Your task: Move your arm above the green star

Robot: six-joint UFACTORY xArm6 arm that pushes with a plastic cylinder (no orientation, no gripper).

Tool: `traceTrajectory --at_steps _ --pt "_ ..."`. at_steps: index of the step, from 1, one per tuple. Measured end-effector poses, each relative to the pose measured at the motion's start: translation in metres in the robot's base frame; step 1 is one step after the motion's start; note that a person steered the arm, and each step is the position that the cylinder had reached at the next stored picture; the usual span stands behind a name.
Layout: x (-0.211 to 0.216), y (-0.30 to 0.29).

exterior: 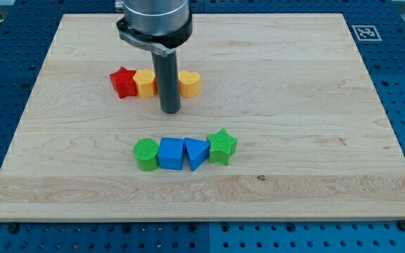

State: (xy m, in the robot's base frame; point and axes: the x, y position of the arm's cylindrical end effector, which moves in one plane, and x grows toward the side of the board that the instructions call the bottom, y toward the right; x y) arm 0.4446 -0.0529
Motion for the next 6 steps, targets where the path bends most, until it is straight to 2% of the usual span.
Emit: traceTrajectory --at_steps 2,6 --pt "-0.001 0.037" --pt "0.043 0.063"
